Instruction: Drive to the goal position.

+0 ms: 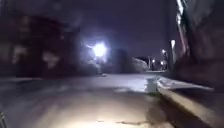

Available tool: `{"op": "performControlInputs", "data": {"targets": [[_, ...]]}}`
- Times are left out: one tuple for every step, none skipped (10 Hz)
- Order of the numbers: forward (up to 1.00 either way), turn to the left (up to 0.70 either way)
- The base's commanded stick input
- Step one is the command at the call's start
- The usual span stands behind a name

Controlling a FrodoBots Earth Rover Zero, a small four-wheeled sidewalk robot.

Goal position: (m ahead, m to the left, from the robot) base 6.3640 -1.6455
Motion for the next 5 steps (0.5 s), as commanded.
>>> {"op": "performControlInputs", "data": {"targets": [[0.7, -0.35], [0.7, -0.35], [0.7, -0.35], [0.7, -0.35], [0.7, -0.35]]}}
